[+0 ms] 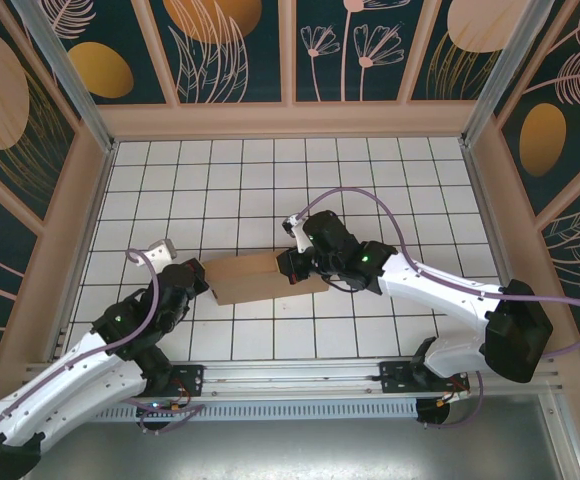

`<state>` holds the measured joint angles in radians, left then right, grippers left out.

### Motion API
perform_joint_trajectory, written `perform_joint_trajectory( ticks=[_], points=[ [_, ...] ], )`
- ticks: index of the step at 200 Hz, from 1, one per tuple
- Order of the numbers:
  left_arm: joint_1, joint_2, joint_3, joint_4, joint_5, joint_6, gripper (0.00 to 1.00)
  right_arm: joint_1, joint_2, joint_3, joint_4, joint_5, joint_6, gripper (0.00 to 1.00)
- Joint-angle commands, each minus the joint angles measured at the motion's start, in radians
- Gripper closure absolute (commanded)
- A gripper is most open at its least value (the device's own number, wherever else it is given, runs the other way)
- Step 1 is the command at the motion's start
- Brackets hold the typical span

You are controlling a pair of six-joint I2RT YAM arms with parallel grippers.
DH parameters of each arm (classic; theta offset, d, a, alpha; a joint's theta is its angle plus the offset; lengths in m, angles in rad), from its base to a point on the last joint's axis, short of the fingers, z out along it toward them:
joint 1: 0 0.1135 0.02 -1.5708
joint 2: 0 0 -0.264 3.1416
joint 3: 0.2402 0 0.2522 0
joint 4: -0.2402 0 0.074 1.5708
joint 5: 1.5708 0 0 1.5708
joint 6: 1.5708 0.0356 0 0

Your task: Fold the paper box

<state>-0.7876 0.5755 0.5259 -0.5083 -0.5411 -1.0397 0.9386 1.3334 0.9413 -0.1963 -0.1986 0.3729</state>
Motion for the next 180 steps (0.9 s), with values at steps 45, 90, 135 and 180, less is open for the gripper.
perform_joint_trajectory(
  ticks=[45,90,135,180],
  points=[
    [0.055,-0.016,-0.09,0.066,0.067,-0.091,1.0,0.019,-0.003,-0.044,-0.032,0.01,0.006,1.0],
    [0.085,-0.047,-0.164,0.134,0.108,-0.121,1.0,0.023,0.01,-0.041,-0.032,-0.004,0.007,1.0],
    [0.108,-0.071,-0.291,0.314,0.227,-0.205,1.0,0.034,0.022,-0.026,-0.044,-0.007,0.003,1.0],
    [0.108,-0.075,-0.364,0.465,0.306,-0.237,1.0,0.043,0.036,-0.007,-0.069,0.004,-0.001,1.0]
  ],
)
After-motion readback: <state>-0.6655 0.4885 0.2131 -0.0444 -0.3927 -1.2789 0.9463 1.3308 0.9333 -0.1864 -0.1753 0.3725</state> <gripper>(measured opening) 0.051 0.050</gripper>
